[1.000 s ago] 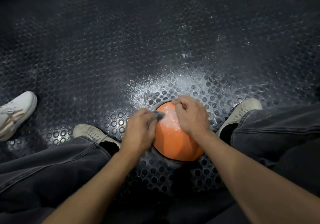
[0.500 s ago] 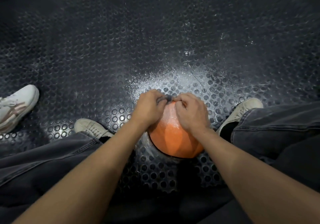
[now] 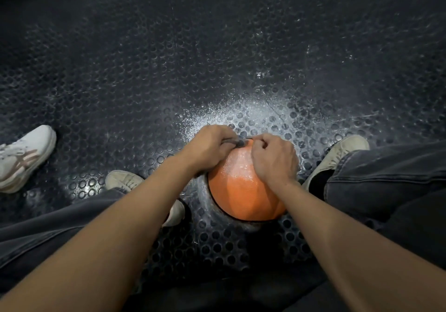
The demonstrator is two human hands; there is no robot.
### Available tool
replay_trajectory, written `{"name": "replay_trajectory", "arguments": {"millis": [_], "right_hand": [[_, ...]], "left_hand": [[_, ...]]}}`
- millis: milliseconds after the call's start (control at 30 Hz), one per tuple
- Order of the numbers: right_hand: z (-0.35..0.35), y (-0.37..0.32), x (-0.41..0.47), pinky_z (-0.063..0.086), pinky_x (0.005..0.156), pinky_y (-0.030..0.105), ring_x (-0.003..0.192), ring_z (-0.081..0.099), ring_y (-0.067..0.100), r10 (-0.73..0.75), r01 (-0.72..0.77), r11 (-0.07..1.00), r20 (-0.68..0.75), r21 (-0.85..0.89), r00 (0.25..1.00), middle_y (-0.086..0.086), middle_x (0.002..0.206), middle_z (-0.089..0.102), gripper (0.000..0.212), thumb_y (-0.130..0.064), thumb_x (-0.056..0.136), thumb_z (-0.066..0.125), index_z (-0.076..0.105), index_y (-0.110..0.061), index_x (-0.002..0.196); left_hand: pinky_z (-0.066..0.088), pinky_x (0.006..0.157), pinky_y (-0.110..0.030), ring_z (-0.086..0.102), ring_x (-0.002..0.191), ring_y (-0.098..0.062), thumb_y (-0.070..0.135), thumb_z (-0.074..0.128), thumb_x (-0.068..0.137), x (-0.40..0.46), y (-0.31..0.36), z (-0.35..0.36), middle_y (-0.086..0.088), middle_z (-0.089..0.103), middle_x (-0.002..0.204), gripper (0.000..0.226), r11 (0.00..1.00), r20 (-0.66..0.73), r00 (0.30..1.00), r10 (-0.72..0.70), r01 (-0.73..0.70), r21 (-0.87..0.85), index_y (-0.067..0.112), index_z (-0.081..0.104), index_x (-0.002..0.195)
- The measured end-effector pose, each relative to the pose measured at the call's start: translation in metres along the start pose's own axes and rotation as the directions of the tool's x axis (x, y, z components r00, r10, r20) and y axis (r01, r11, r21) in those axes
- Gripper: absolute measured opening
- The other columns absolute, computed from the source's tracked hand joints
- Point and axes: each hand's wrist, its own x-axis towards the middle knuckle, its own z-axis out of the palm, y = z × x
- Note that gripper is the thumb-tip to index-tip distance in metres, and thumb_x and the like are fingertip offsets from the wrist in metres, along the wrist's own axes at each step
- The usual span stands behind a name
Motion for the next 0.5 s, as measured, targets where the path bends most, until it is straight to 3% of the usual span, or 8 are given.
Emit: {"name": "replay_trajectory", "arguments": {"millis": [100, 200, 267, 367, 500], "right_hand": [[0.000, 0.004, 0.007, 0.055, 0.066, 0.037, 0.069, 0.061, 0.021, -0.005, 0.004, 1.000, 0.029, 0.031, 1.000, 0.001, 0.080, 0.069, 0.029, -0.027, 0.099, 0.045, 0.073, -0.022, 0.099], [0.002, 0.000, 0.004, 0.053, 0.060, 0.032, 0.065, 0.060, 0.018, -0.053, 0.050, 0.998, 0.060, 0.046, 0.997, -0.001, 0.076, 0.068, 0.026, -0.025, 0.097, 0.048, 0.074, -0.023, 0.098], [0.003, -0.002, 0.000, 0.056, 0.067, 0.039, 0.071, 0.062, 0.021, -0.056, 0.054, 0.998, 0.040, 0.044, 0.998, 0.000, 0.080, 0.069, 0.026, -0.027, 0.095, 0.049, 0.075, -0.025, 0.100], [0.001, -0.002, -0.004, 0.054, 0.080, 0.044, 0.083, 0.062, 0.024, -0.008, 0.008, 1.000, -0.003, 0.014, 1.000, 0.004, 0.091, 0.071, 0.029, -0.027, 0.096, 0.046, 0.073, -0.027, 0.106], [0.001, 0.000, -0.002, 0.057, 0.075, 0.044, 0.074, 0.063, 0.023, -0.010, 0.010, 0.999, 0.022, 0.035, 1.000, 0.001, 0.084, 0.071, 0.031, -0.025, 0.098, 0.044, 0.074, -0.027, 0.107]], "left_hand": [[0.042, 0.080, -0.008, 0.060, 0.091, -0.004, 0.010, 0.062, 0.090, -0.039, -0.007, -0.003, 0.008, 0.067, 0.105, 0.019, 0.997, -0.057, 0.996, 0.066, -0.069, -0.044, 0.017, 0.074, 0.103], [0.046, 0.081, -0.018, 0.063, 0.089, -0.010, 0.009, 0.062, 0.090, -0.023, -0.003, 0.004, 0.006, 0.068, 0.097, 0.016, 0.998, -0.084, 0.994, 0.064, -0.064, 0.003, 0.017, 0.075, 0.096], [0.047, 0.078, -0.025, 0.063, 0.087, -0.017, 0.011, 0.060, 0.090, 0.007, 0.003, 0.009, 0.004, 0.068, 0.089, 0.016, 0.997, -0.048, 0.998, 0.051, -0.048, 0.059, 0.015, 0.075, 0.095], [0.049, 0.082, -0.028, 0.064, 0.090, -0.015, 0.013, 0.061, 0.091, 0.018, 0.004, 0.006, 0.001, 0.072, 0.096, 0.017, 0.997, 0.036, 0.997, 0.065, -0.067, 0.049, 0.016, 0.075, 0.099], [0.042, 0.083, -0.010, 0.060, 0.093, 0.004, 0.005, 0.062, 0.088, -0.051, -0.011, 0.000, 0.014, 0.066, 0.098, 0.021, 0.990, -0.086, 0.992, 0.096, -0.105, -0.097, 0.021, 0.074, 0.097]]}}
